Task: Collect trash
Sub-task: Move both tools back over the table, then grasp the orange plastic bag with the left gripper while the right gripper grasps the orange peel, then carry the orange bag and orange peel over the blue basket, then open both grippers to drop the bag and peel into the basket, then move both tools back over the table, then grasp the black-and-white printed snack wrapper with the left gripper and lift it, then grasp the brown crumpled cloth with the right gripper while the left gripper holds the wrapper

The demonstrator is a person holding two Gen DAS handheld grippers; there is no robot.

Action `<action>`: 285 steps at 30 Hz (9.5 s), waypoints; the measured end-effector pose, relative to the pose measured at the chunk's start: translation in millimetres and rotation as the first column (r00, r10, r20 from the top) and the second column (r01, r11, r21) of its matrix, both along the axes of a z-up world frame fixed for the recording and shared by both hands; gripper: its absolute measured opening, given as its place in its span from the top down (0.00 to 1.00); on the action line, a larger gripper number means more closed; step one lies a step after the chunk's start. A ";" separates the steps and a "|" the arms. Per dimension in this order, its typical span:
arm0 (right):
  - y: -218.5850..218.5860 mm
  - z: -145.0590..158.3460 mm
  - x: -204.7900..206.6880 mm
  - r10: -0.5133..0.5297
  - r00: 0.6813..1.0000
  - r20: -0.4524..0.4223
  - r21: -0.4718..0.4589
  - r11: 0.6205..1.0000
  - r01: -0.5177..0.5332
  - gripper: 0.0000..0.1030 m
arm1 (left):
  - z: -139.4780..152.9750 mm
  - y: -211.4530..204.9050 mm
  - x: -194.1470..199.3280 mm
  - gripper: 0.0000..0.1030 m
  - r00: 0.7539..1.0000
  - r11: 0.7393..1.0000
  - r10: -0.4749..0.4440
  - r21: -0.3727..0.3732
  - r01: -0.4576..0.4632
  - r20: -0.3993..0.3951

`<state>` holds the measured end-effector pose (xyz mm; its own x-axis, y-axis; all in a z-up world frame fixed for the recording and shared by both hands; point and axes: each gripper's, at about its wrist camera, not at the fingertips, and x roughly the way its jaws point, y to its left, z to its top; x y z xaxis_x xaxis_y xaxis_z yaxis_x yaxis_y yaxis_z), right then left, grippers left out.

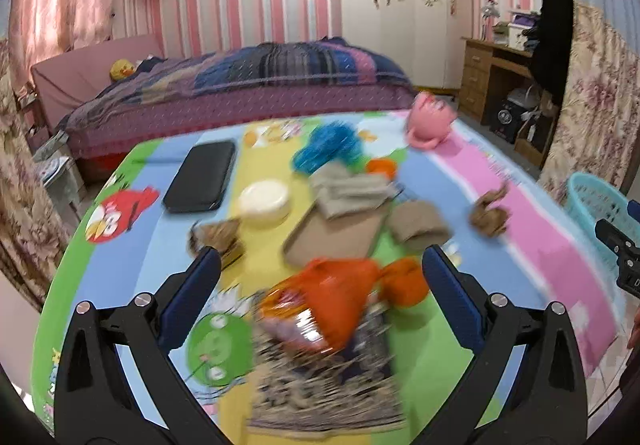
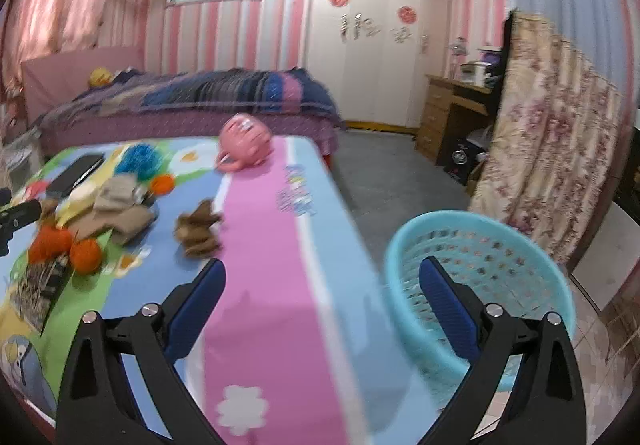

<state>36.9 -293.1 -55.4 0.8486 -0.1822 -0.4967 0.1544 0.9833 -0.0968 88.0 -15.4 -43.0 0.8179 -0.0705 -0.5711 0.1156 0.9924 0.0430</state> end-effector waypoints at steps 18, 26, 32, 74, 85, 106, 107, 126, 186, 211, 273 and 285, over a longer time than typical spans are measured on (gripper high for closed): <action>60.9 2.2 31.0 0.120 0.992 -0.040 0.047 0.992 -0.118 0.07 | -32.7 16.6 13.2 0.80 0.988 0.991 -0.099 -0.099 0.088 -0.121; 120.5 1.0 46.2 0.217 0.975 -0.055 0.073 0.974 -0.212 0.08 | -5.6 54.6 -2.4 0.91 0.998 0.997 -0.038 -0.069 0.035 -0.046; 153.9 -10.4 51.5 0.274 0.957 -0.091 0.047 0.962 -0.271 0.08 | -3.2 101.5 -3.3 0.92 0.998 0.995 0.055 -0.082 -0.058 -0.038; 86.7 17.3 44.2 0.278 0.959 -0.052 0.077 0.959 -0.274 0.82 | 47.8 53.1 -3.9 1.00 0.999 0.998 0.019 -0.062 -0.016 0.047; 55.9 23.8 38.8 0.219 0.975 -0.039 0.066 0.974 -0.216 0.82 | 69.2 23.0 1.5 1.00 0.995 0.995 -0.057 -0.079 0.064 0.079; -82.5 39.2 6.1 -0.025 0.999 0.022 0.083 0.996 0.023 0.82 | 72.8 -125.9 22.6 1.00 0.941 0.937 -0.330 -0.091 0.337 0.078; -92.1 39.9 2.6 -0.044 0.999 0.024 0.080 0.996 0.042 0.82 | 72.0 -138.1 21.8 1.00 0.933 0.930 -0.350 -0.091 0.356 0.079; -212.8 26.4 -41.3 -0.287 0.958 0.016 0.092 0.954 0.285 0.82 | 37.0 -330.4 -0.6 1.00 0.772 0.768 -0.630 -0.080 0.635 0.080; -67.9 50.1 -11.8 -0.107 0.988 0.109 0.091 0.991 0.098 0.05 | 65.1 -109.0 -8.2 0.05 0.982 0.987 -0.130 -0.074 0.142 0.140; 85.0 28.2 18.8 0.085 0.996 0.041 0.119 0.989 -0.089 0.04 | -6.7 48.6 -19.1 0.06 0.994 0.994 0.105 -0.016 -0.106 -0.025; 75.3 -39.1 120.6 0.181 0.951 -0.250 0.141 0.979 -0.149 0.56 | 36.7 38.9 57.3 0.95 0.992 0.989 0.123 -0.082 -0.120 0.032; 51.8 9.6 80.2 0.130 0.987 -0.097 0.060 0.990 -0.125 0.57 | 47.4 31.6 47.2 0.95 0.994 0.988 0.099 -0.125 -0.093 0.042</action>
